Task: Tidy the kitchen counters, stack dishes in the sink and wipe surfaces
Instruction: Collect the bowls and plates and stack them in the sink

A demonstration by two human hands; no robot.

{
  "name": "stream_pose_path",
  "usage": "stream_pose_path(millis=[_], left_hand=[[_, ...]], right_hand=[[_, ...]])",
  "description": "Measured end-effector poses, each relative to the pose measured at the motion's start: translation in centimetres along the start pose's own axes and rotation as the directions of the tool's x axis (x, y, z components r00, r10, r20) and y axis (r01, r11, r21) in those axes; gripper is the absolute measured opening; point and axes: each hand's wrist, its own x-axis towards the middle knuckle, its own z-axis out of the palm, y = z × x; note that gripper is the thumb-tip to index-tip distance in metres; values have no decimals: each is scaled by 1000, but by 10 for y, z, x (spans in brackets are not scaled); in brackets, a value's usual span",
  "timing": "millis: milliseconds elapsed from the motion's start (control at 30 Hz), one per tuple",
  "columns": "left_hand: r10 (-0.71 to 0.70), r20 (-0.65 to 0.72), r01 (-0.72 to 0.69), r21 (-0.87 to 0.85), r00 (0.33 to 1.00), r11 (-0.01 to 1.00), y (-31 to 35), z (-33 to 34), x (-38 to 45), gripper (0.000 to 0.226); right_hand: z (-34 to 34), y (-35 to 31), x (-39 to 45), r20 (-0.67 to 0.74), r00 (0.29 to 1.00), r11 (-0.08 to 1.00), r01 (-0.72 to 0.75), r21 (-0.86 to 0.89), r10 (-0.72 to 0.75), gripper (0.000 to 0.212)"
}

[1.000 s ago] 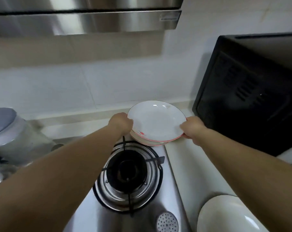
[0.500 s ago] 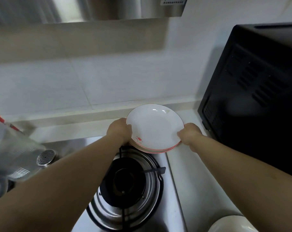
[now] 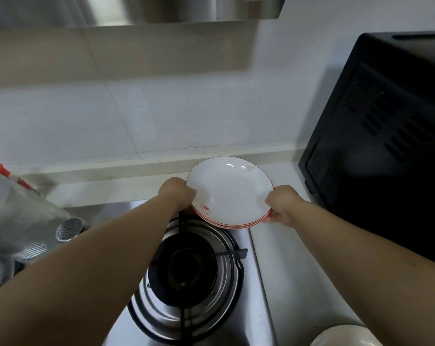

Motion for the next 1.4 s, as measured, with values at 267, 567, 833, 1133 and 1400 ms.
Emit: stream_pose_path(millis=[267, 567, 833, 1133, 1400], left_hand=[[50, -133, -83, -255, 990, 963, 9, -26, -53, 17], [207, -101, -227, -288, 973, 930, 17, -46, -154, 11], [325, 27, -293, -369, 945, 882, 14, -7, -252, 12], [350, 89, -310, -299, 933, 902, 19, 63, -323, 14], [220, 88, -226, 69, 972, 972, 2, 130, -351, 31]], right_hand=[[-14, -19, -42, -64, 985, 985, 154, -75, -159, 29], [-58, -4, -161, -123, 969, 976, 213, -40, -216, 25], [-105, 82, -266, -292, 945, 989, 141, -51, -150, 18], [-177, 150, -312, -302, 949, 996, 90, -6, -87, 14], [-203, 213, -274, -153, 988, 985, 10, -174, -37, 33]])
